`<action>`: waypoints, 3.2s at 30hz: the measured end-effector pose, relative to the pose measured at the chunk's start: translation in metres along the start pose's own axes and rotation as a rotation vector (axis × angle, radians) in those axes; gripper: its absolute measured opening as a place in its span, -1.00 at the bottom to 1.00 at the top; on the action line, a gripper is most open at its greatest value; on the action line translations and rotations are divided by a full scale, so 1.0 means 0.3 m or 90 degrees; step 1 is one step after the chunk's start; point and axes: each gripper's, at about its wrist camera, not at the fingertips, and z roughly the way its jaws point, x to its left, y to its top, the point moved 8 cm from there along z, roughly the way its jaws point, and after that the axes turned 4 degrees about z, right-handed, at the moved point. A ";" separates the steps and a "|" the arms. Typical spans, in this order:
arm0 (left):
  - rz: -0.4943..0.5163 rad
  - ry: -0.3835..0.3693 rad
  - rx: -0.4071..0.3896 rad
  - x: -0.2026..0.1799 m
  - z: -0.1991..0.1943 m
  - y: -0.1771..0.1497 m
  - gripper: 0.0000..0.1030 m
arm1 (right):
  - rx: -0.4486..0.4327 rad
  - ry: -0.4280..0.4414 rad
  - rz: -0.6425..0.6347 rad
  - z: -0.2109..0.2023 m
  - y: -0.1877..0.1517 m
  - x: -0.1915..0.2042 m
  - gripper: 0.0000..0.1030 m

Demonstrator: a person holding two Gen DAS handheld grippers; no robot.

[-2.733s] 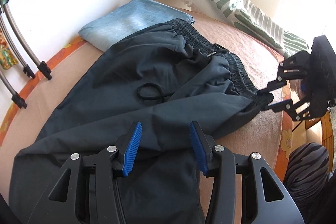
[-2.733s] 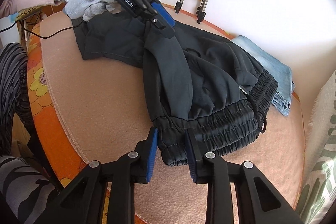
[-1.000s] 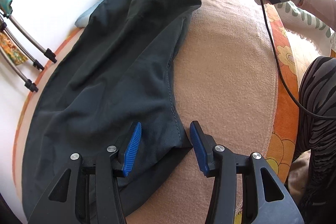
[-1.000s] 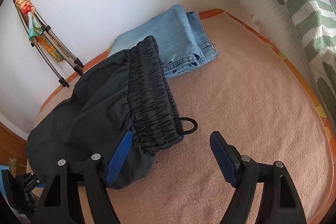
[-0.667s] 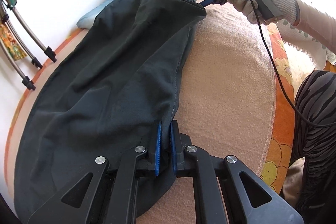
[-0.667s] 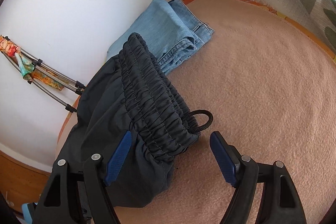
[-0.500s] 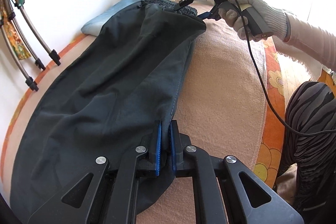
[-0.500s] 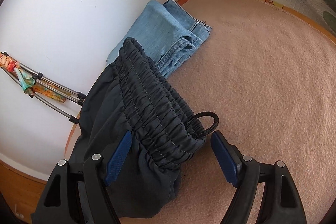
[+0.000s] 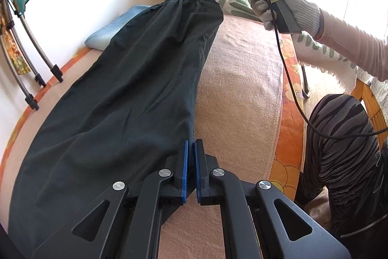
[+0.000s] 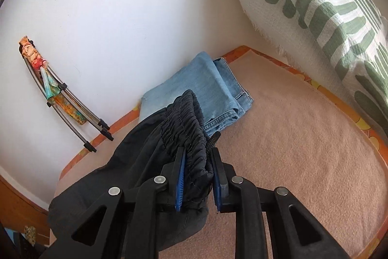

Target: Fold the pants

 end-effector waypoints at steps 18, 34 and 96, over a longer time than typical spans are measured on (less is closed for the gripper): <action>-0.201 0.099 -0.040 0.234 -0.272 -0.195 -0.45 | 0.022 -0.065 -0.194 0.000 -0.012 0.159 -0.06; -0.531 0.374 -0.014 0.762 -0.731 -0.924 -0.19 | 0.173 0.166 -0.474 -0.001 -0.483 0.867 -0.05; -0.768 0.500 -0.022 1.164 -0.820 -1.420 -0.57 | 0.403 0.238 -0.705 0.165 -1.161 1.127 -0.90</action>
